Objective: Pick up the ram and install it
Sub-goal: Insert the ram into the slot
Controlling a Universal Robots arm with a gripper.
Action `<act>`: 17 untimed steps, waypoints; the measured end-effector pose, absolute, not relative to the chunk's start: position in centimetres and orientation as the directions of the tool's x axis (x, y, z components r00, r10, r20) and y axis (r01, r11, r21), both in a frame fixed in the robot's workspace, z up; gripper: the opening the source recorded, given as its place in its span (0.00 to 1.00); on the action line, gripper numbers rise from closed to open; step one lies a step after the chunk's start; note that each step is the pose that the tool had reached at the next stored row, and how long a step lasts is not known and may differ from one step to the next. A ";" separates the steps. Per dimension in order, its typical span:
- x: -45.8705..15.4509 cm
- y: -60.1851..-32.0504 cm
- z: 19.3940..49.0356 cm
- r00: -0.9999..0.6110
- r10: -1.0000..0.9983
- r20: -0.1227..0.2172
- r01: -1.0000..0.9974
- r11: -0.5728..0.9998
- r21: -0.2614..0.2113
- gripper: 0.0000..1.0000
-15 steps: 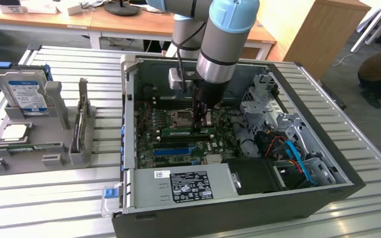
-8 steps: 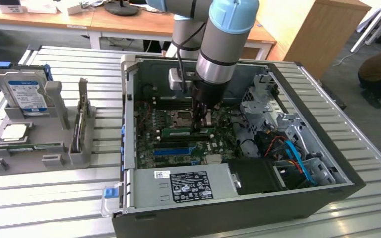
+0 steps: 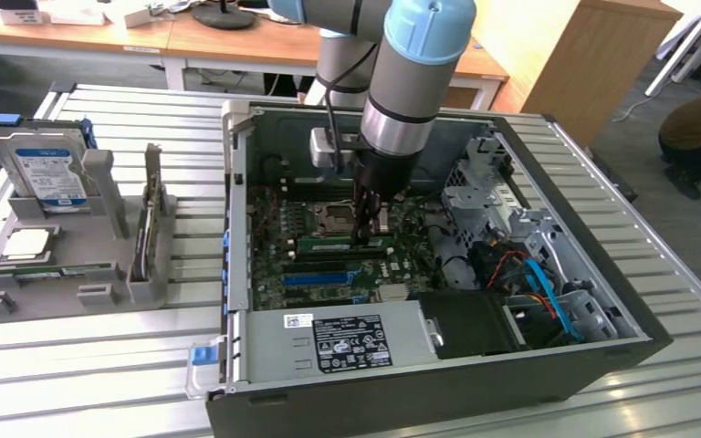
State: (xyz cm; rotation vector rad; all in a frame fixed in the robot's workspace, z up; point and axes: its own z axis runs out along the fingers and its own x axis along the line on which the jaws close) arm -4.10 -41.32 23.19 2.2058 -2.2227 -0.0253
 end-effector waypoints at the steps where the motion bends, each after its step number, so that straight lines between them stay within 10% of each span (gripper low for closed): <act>1: -4.1 -41.3 23.2 -0.008 -1.000 -0.004 -1.000 0.008 0.018 0.12; 17: -4.1 -41.3 22.9 -0.008 -1.000 -0.004 -1.000 0.008 0.019 0.12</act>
